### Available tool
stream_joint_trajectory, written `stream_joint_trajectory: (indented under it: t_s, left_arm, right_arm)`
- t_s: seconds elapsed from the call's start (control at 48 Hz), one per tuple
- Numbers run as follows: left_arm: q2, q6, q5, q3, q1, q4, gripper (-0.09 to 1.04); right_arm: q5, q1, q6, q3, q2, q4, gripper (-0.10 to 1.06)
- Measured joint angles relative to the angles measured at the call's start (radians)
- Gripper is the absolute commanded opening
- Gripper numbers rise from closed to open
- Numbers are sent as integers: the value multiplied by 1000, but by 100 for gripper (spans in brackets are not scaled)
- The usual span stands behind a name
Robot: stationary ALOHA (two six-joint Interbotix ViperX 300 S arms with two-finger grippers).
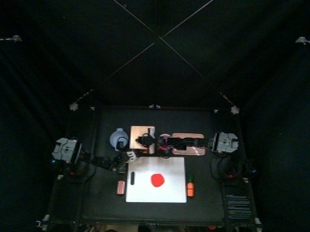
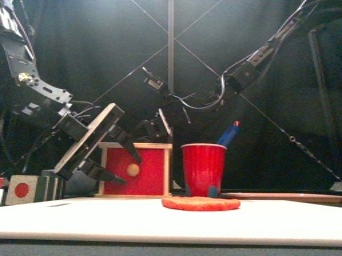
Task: Get the cutter from the drawer then cut the dough then place the extra dough in the bowl
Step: Open the drawer
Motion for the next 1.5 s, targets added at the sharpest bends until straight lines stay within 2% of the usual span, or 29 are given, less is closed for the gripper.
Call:
stream_joint_trajectory:
  t_s: [0.146,0.396,0.521,0.833,1.146,1.5]
  left_arm:
    - [3,25,-3,-5,3,2,85]
    - [3,66,-3,-12,5,3,73]
    - [6,87,0,-14,6,6,71]
    - [0,97,48,-14,9,51,64]
    - [-67,95,74,52,-80,46,61]
    - [-74,94,75,52,-192,-14,61]
  right_arm:
    - [2,2,0,0,0,0,3]
    - [3,3,3,-3,0,0,3]
    - [5,5,3,-5,0,0,3]
    - [8,8,3,-8,0,0,3]
    - [46,6,3,-31,2,2,3]
    - [75,-12,3,-51,14,2,3]
